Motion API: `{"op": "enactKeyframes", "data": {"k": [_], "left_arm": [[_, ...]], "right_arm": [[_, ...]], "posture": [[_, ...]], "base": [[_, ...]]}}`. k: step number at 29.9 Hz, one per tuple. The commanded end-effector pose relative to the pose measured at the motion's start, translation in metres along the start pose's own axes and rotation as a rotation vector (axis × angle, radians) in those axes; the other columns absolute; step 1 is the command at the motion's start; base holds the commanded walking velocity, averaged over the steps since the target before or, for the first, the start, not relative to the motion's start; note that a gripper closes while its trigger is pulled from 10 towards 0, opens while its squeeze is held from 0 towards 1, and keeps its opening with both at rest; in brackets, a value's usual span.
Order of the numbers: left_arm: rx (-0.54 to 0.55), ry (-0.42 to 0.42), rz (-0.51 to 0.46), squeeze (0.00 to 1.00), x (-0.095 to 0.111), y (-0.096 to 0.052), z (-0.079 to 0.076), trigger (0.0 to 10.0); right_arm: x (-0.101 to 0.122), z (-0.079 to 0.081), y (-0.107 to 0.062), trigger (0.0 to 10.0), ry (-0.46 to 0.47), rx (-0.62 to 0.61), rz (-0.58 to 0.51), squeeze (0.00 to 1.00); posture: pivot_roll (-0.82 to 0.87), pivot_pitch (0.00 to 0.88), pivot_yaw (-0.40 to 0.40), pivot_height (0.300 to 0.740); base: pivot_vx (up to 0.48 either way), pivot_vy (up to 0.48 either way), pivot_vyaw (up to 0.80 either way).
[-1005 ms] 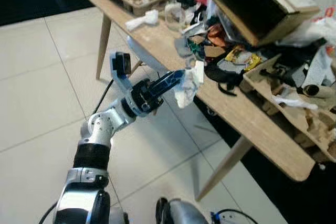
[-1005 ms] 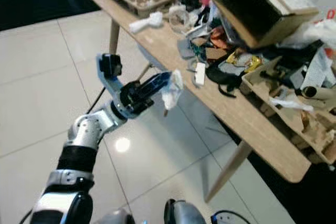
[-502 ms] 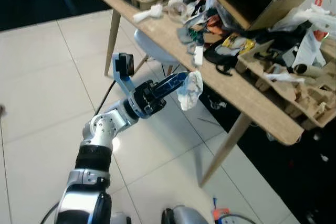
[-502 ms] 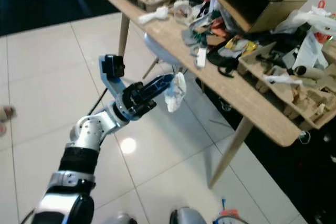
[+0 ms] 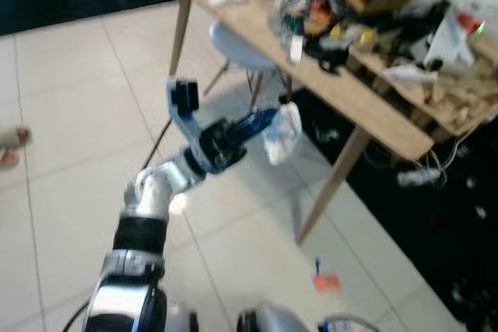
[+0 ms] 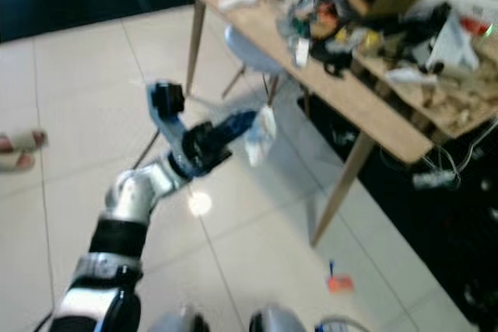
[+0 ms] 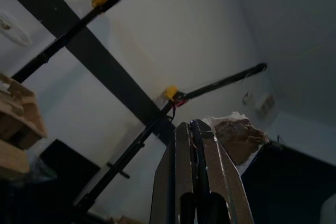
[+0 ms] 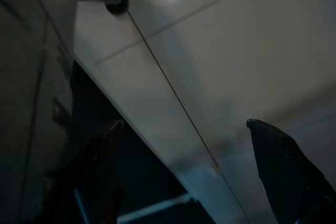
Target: Picking trash to rubbish bin
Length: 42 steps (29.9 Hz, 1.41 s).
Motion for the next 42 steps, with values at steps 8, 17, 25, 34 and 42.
{"op": "enactKeyframes", "data": {"k": [8,17,25,34,42], "left_arm": [[0.001,0.005,-0.006,0.0,0.0009,-0.0011,-0.0008,10.0],[-0.008,0.002,-0.005,0.0,-0.0007,0.0002,-0.0002,10.0],[-0.011,0.005,-0.004,0.0,-0.0011,0.0008,0.0003,10.0],[0.011,-0.005,-0.027,0.0,0.0014,0.0017,0.0049,10.0],[0.004,0.0,-0.026,0.0,0.001,0.0021,0.004,10.0]], "right_arm": [[-0.0055,0.0027,0.0001,10.0,0.016,0.011,0.009,0.0],[-0.0052,0.0021,0.0001,10.0,0.018,0.003,0.007,0.0],[-0.0047,0.002,0.0001,10.0,0.015,0.003,0.007,0.0],[-0.004,0.0021,0.0001,10.0,0.009,0.009,0.012,0.0],[-0.0042,0.0019,0.0001,10.0,0.004,0.01,0.02,0.0]], "posture": [[0.09,0.124,-0.063,0.74],[0.09,0.112,-0.067,0.74],[0.09,0.104,-0.069,0.74],[0.08,0.103,-0.066,0.74],[0.08,0.109,-0.065,0.74]], "base": [[-0.346,0.0,0.0],[-0.345,0.0,0.0],[-0.344,0.0,0.0],[-0.076,0.0,-0.34],[0.0,0.0,-0.76]]}}
Point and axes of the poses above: a point about 5 cm out from each wrist's last joint towards the gripper, its own y axis pointing out of the wrist towards the gripper, its own x axis along the axis of the wrist's last joint, z = x × y, the point moved 1 cm from there along y, pointing out of the wrist towards the gripper, and after that the axes turned 10 degrees about y, right-handed, at the moved point
